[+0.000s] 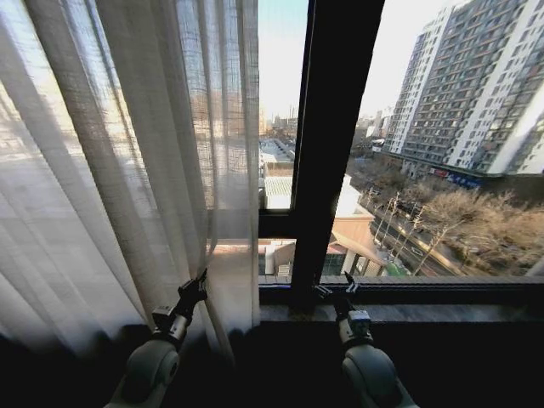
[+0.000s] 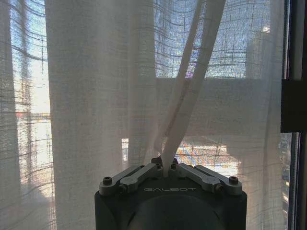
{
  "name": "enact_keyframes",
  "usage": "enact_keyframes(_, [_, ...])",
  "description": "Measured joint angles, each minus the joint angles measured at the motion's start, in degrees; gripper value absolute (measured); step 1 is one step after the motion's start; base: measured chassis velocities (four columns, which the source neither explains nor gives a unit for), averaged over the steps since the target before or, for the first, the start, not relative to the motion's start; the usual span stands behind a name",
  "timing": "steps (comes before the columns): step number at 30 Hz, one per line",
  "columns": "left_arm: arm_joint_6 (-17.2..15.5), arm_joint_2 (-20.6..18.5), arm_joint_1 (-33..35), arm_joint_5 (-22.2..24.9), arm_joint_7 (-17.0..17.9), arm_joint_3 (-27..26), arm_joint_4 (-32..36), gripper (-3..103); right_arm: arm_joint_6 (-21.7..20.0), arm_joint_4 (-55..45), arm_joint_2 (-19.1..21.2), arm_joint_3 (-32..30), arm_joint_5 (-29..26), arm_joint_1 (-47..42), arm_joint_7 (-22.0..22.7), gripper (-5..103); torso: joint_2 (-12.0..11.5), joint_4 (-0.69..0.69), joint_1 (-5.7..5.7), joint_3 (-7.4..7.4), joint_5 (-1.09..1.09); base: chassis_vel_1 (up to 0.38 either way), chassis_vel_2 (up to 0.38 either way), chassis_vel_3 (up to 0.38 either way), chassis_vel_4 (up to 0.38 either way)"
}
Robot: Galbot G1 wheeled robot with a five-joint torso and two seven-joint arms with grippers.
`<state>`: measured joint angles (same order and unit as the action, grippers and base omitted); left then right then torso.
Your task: Open the curtains by pulling them apart, changing their state from closed to fully open.
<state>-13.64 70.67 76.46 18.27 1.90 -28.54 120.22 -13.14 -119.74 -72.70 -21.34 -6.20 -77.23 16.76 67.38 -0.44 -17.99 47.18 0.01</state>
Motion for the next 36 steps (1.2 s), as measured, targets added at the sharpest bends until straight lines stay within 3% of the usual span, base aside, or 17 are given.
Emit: enact_keyframes(36, [0.5, 3.29, 6.59, -2.12, -0.82, -3.24, 6.6, 0, 0.56, -0.39, 1.08, 0.94, 0.21, 0.11, -0.21, 100, 0.01, 0.0, 0.0, 0.0, 0.01, 0.328, 0.327, -0.332, -0.318])
